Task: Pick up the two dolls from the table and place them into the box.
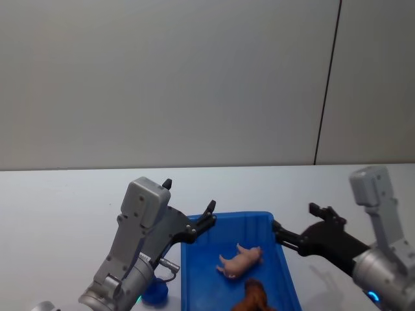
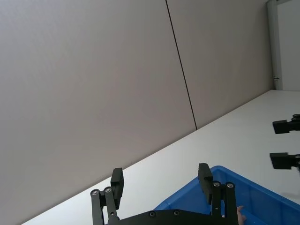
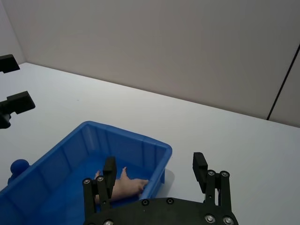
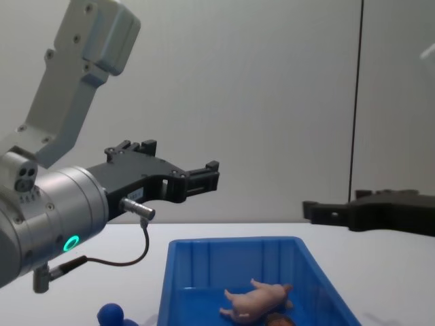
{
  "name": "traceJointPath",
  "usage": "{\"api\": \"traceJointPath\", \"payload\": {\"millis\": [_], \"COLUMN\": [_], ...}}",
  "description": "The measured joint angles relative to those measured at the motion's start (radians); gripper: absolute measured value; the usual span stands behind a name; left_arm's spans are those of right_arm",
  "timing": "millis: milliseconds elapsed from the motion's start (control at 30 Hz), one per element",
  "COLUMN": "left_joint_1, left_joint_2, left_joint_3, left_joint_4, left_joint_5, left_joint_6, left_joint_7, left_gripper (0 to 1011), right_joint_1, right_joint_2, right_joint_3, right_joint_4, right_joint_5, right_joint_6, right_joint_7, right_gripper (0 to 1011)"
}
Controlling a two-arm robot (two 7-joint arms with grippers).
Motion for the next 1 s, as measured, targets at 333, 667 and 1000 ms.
{"api": "traceJointPath", "payload": {"millis": [333, 667, 1000], "left_joint_1": [0.003, 0.046, 0.122], "left_joint_2": [0.003, 0.052, 0.122], "left_joint_3": [-0.002, -0.020, -0.043], "left_joint_4": [-0.002, -0.049, -0.090], "left_joint_5": [0.001, -0.002, -0.046], "left_joint_6": [0.004, 0.030, 0.050], "left_joint_7": [0.000, 0.028, 0.077], "left_gripper": [1003, 1003, 1003], "right_joint_1": [-0.046, -0.066, -0.076], "right_joint_2": [0.044, 0.064, 0.074], "right_joint_3": [0.021, 0.031, 0.035], "right_joint_4": [-0.042, -0.061, -0.069], "right_joint_5": [0.015, 0.021, 0.024], "right_joint_6": [-0.022, -0.032, -0.036], "right_joint_7": [-0.004, -0.005, -0.006], "right_gripper": [1001, 1001, 1001]}}
